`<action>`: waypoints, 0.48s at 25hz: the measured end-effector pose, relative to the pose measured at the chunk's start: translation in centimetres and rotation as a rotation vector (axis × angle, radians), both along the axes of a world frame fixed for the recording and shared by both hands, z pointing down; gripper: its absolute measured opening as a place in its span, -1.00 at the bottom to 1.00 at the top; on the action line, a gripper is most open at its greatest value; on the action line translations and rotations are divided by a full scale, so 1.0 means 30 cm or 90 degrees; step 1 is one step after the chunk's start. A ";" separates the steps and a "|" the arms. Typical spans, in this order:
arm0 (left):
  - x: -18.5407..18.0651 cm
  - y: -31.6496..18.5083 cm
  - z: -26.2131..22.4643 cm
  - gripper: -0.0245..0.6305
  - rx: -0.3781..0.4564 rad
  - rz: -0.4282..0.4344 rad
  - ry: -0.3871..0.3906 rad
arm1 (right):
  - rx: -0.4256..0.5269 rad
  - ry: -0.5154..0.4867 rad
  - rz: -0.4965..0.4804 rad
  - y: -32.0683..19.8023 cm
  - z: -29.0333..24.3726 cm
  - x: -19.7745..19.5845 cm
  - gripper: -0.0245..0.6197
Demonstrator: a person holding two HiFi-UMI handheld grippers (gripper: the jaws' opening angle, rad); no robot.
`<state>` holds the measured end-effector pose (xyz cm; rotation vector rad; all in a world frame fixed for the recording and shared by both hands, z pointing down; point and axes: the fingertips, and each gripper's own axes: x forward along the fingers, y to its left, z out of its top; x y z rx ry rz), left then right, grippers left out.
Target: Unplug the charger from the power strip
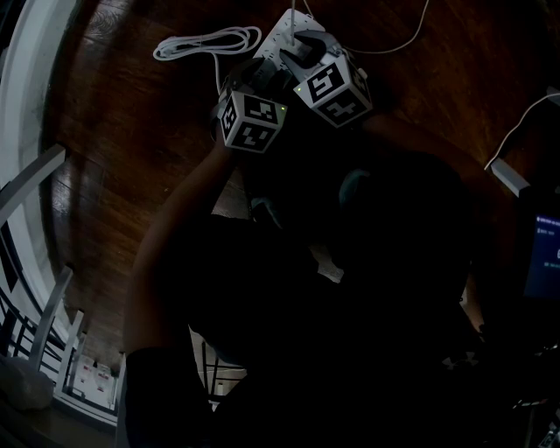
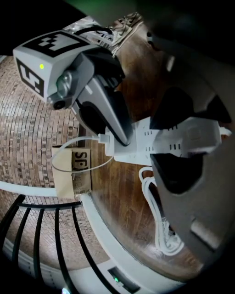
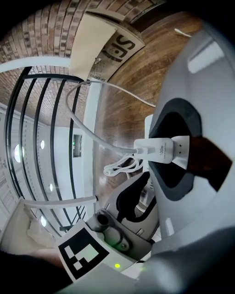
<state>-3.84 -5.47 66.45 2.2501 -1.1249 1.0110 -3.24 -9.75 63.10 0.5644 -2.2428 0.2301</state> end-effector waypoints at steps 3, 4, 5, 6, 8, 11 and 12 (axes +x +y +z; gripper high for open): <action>0.002 0.001 0.001 -0.42 0.001 0.001 0.000 | 0.001 -0.001 -0.001 0.000 -0.001 0.001 -0.49; 0.003 0.001 0.000 -0.42 0.001 0.001 0.001 | 0.002 -0.001 -0.002 0.000 -0.003 0.001 -0.49; 0.003 0.001 -0.002 -0.42 0.002 0.002 0.002 | 0.004 -0.001 -0.003 0.000 -0.008 0.001 -0.49; 0.003 -0.001 -0.004 -0.42 0.002 0.002 0.003 | 0.007 -0.001 -0.006 -0.002 -0.013 -0.001 -0.49; 0.003 -0.003 -0.006 -0.42 0.000 0.003 0.004 | 0.009 -0.004 -0.010 -0.004 -0.021 -0.002 -0.49; 0.007 -0.001 -0.007 -0.42 -0.002 0.003 0.004 | -0.010 -0.024 0.010 -0.005 -0.025 0.007 -0.49; 0.009 0.001 -0.008 -0.42 -0.002 0.003 0.004 | -0.014 -0.039 0.020 -0.008 -0.039 0.009 -0.49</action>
